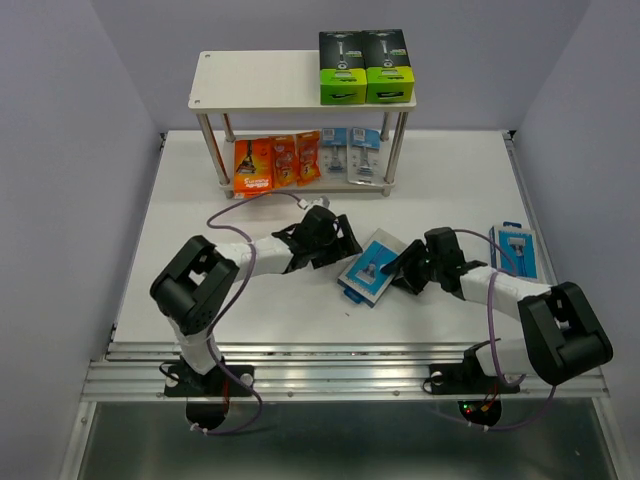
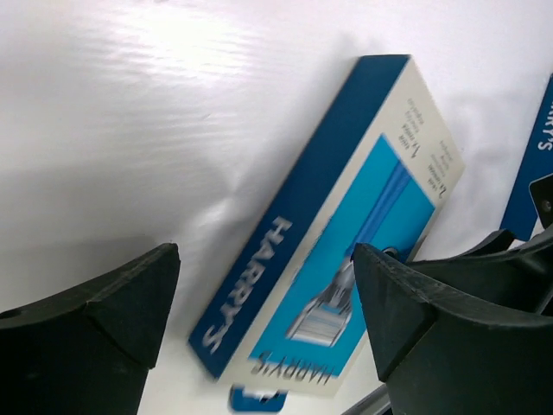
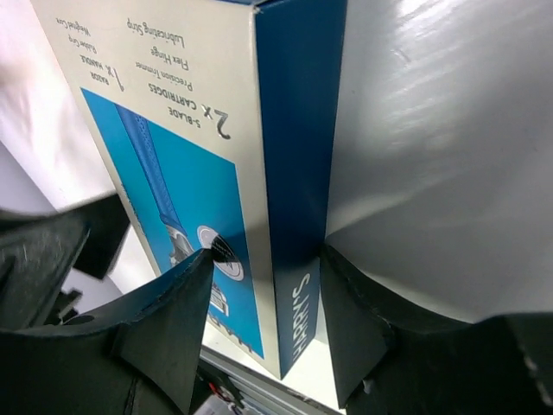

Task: Place and organize the shaving razors onto the shelf

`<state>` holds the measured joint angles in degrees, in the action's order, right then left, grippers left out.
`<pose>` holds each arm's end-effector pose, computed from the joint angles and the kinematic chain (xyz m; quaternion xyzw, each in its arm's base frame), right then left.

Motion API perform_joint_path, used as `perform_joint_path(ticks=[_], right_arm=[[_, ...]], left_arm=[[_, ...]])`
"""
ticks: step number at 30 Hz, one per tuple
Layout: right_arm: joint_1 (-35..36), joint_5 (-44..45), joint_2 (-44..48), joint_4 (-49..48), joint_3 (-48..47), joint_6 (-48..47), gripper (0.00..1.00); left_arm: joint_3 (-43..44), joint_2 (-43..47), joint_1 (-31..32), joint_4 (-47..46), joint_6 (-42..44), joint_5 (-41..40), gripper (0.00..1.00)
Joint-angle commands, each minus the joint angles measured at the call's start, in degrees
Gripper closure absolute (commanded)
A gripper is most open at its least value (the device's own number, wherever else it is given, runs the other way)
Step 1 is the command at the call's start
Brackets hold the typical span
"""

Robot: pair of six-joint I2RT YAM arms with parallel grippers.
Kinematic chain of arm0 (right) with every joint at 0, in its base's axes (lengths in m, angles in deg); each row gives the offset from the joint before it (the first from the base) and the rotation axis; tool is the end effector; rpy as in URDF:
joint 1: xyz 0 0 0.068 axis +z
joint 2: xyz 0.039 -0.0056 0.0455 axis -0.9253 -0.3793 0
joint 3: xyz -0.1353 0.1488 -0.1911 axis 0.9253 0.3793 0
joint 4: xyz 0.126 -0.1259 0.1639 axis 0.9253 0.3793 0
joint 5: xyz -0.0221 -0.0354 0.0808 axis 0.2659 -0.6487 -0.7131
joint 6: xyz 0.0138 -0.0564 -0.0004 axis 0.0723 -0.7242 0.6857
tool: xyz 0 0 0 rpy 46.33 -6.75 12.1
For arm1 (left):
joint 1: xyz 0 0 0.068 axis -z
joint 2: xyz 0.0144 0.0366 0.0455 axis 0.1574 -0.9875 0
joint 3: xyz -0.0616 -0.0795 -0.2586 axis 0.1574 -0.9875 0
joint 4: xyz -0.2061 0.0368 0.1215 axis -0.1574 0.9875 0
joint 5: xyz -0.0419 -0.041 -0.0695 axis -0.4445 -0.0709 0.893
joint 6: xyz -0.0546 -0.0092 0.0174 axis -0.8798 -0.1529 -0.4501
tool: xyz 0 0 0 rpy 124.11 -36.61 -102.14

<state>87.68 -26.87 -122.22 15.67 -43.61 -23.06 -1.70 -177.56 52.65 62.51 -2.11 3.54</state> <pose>0.2086 0.0874 0.1594 0.3130 0.8780 0.3195 0.1703 0.2703 -0.2616 0.1898 -0.0368 0.8859 -0.3602 0.2900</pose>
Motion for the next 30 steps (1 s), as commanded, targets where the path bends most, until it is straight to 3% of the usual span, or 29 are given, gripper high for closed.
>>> perform_joint_path(ticks=[1, 6, 11, 15, 18, 20, 27, 30], right_arm=[[1.03, 1.51, 2.02, -1.39, 1.44, 3.69, 0.44], [1.04, 0.46, 0.62, -1.92, 2.15, 4.22, 0.44], [1.04, -1.39, -1.93, -3.94, 3.37, 5.27, 0.45], [1.04, -1.03, -1.76, -4.03, 3.64, 4.84, 0.46], [1.57, -0.68, -1.58, -2.97, 2.94, 4.49, 0.46], [1.57, 0.11, -1.06, -2.53, 3.02, 4.4, 0.46], [1.57, 0.64, -0.26, -1.39, 3.03, 3.7, 0.46], [1.57, 0.64, -0.44, -1.39, 2.76, 3.43, 0.47]], left_arm=[[-9.29, 10.92, -0.7, 3.23, -4.78, -3.64, 0.06], [-22.93, 22.07, -0.18, -2.91, -12.26, -2.32, 0.06], [-33.41, 25.79, 4.65, -15.39, -17.28, 0.67, 0.08], [-34.82, 22.03, 6.24, -19.43, -18.87, 0.58, 0.18], [-35.7, 17.98, 6.33, -25.59, -20.35, 2.6, 0.41], [-36.05, 16.22, 6.42, -29.27, -21.32, 3.65, 0.47], [-34.82, 9.18, 6.77, -35.08, -23.17, 3.92, 0.5], [-35.08, 6.89, 6.77, -39.83, -25.02, 4.36, 0.59]])
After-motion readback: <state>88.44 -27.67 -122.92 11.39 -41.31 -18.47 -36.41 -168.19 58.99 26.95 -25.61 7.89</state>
